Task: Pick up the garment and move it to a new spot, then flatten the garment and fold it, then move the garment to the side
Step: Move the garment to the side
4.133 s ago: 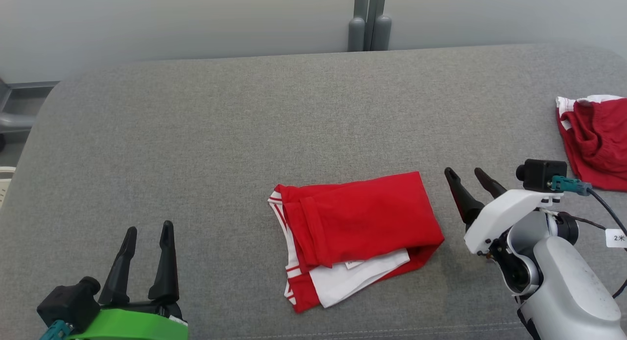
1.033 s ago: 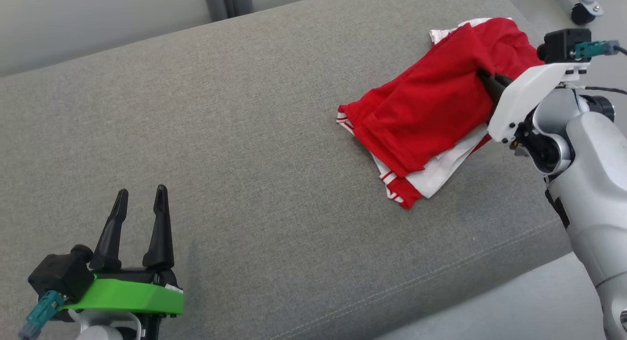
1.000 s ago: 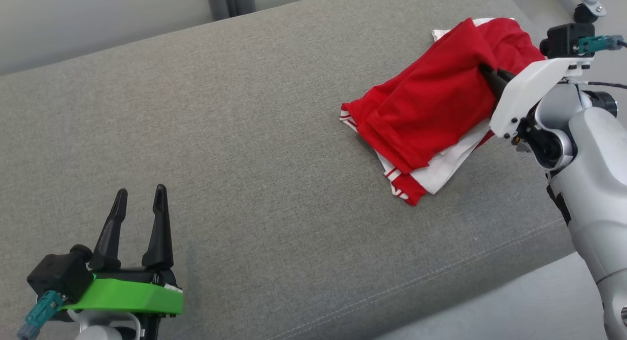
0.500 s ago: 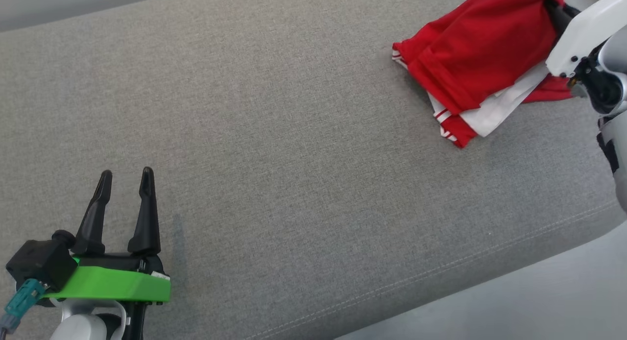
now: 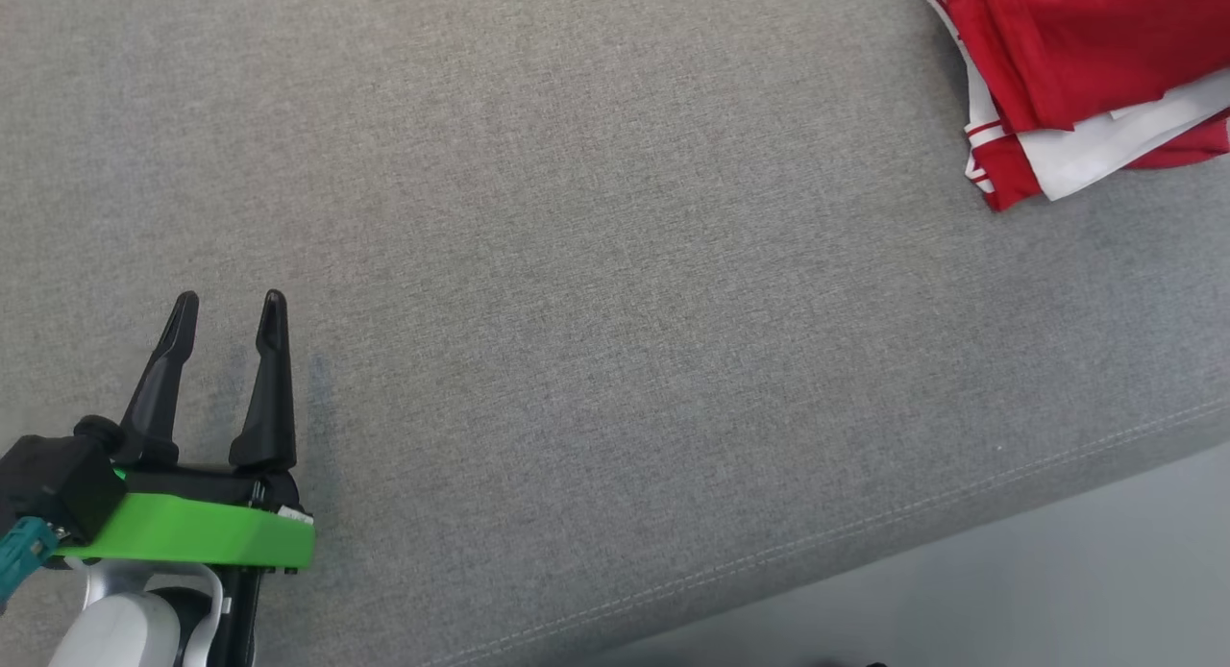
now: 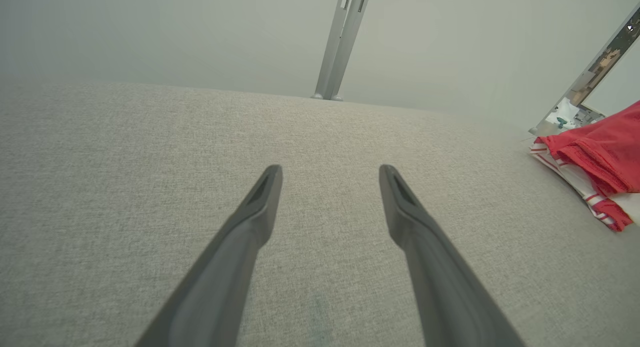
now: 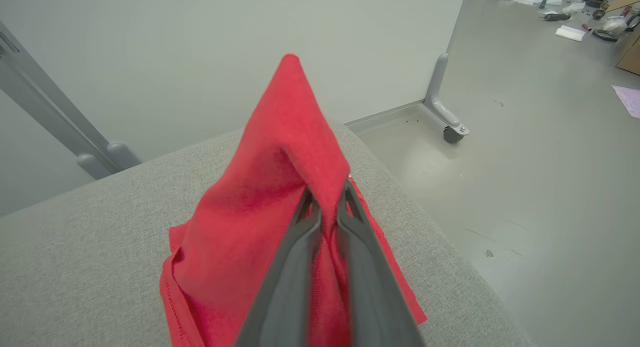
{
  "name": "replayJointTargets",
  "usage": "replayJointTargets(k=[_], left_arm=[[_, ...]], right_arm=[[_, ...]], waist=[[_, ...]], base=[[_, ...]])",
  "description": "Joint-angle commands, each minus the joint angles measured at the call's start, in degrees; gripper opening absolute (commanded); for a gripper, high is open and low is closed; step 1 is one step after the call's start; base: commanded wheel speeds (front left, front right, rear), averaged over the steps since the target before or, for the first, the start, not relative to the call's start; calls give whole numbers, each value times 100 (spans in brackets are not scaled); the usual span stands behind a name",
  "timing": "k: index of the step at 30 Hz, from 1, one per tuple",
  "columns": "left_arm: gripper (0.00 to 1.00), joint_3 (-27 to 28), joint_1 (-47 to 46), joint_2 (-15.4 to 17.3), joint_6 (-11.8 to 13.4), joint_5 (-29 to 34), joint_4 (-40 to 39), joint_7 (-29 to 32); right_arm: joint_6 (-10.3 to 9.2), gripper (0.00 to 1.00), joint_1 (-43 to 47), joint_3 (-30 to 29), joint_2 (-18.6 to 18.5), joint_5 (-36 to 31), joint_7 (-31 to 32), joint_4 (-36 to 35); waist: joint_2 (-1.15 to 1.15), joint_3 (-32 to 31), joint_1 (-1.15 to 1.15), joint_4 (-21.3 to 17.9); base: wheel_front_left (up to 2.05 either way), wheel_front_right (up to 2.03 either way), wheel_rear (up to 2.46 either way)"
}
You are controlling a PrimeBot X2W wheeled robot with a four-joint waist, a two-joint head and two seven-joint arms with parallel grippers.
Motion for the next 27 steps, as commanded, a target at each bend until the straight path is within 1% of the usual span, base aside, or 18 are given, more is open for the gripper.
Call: replayJointTargets(k=[1, 8, 15, 22, 23, 24, 25, 27], left_arm=[[100, 18, -81, 84, 42, 52, -39, 38], [100, 35, -7, 274, 109, 135, -285, 229], [100, 26, 115, 429, 161, 191, -515, 374], [100, 26, 253, 567, 237, 218, -710, 516], [100, 24, 285, 594, 255, 221, -761, 562], [100, 21, 302, 602, 259, 221, -788, 571], [100, 19, 318, 605, 266, 221, -813, 586], [100, 23, 341, 626, 288, 216, -856, 620]], right_arm=[[-2, 0, -126, -92, -77, -142, -135, 119], [-2, 0, -288, -451, -321, -765, -533, 787], [-2, 0, -439, -925, -463, -1121, -981, 1394], [-2, 0, -422, -1228, -580, -1572, -1224, 1707], [-2, 19, -409, -1329, -626, -1744, -1296, 1757], [-2, 49, -391, -1366, -656, -1860, -1333, 1773], [-2, 100, -371, -1398, -663, -1955, -1375, 1781], [-2, 100, -366, -1490, -658, -2166, -1521, 1796]], waist=[[0, 181, 0, 134], [0, 432, 0, 352], [0, 543, 0, 514], [0, 569, 0, 531], [0, 578, 0, 523], [0, 580, 0, 518], [0, 581, 0, 512], [0, 586, 0, 497]], base=[[0, 0, 0], [0, 0, 0], [0, 0, 0], [0, 0, 0], [0, 0, 0], [0, 0, 0], [0, 0, 0], [0, 0, 0]])
